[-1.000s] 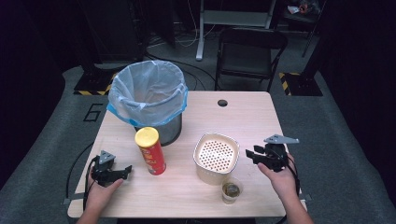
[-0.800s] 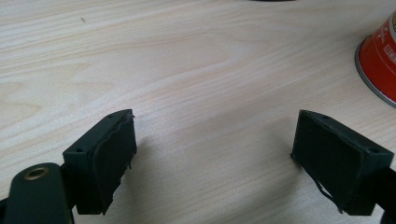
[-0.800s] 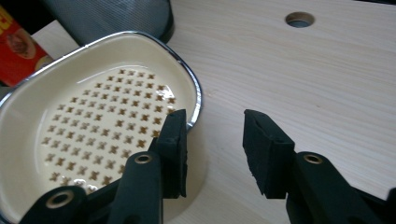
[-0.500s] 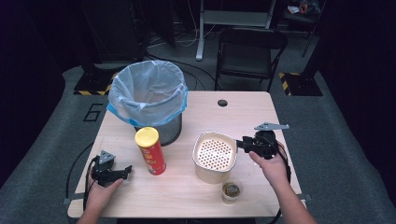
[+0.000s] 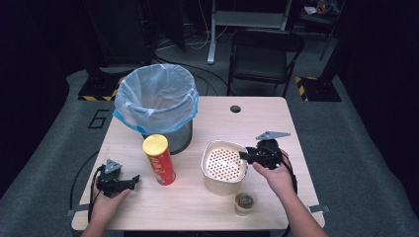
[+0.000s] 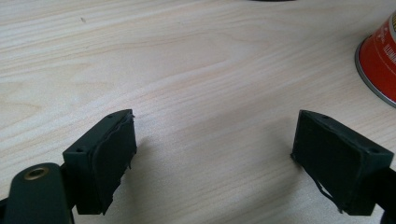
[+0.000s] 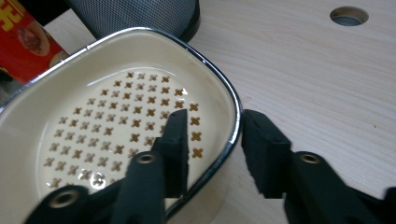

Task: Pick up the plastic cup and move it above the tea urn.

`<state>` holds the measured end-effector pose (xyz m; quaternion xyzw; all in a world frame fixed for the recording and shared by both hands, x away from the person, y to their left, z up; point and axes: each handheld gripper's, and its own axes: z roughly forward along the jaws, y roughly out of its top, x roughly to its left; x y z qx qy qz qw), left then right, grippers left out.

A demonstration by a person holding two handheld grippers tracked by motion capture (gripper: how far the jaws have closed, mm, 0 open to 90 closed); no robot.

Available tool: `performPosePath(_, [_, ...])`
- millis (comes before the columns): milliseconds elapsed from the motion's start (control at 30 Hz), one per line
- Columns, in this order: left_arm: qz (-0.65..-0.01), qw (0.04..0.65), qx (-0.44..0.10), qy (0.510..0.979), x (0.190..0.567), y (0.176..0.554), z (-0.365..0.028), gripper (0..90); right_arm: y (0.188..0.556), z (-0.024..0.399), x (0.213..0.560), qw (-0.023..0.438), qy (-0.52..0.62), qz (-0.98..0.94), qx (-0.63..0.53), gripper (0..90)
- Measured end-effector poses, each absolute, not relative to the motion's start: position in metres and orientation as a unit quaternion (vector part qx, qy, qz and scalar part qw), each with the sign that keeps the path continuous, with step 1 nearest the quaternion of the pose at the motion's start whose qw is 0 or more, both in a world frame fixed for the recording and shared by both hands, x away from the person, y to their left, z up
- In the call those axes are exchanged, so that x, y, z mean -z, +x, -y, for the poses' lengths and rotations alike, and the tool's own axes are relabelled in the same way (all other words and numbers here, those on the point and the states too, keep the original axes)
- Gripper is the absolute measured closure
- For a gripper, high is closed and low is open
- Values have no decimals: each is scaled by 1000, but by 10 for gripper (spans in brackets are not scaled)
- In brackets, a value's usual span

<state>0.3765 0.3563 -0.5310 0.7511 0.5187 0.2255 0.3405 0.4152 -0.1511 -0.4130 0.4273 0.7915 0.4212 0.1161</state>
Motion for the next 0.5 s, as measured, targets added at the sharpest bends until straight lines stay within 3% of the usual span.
performPosePath(33, [-519, 340, -225, 751, 531, 377, -356, 130, 406, 150, 409, 130, 423, -790, -425, 497])
performPosePath(233, [-518, 341, -225, 752, 531, 377, -357, 130, 361, 157, 401, 160, 410, -786, -434, 377])
performPosePath(500, [-519, 340, -227, 751, 531, 377, -356, 129, 319, 163, 420, 147, 401, -792, -435, 270])
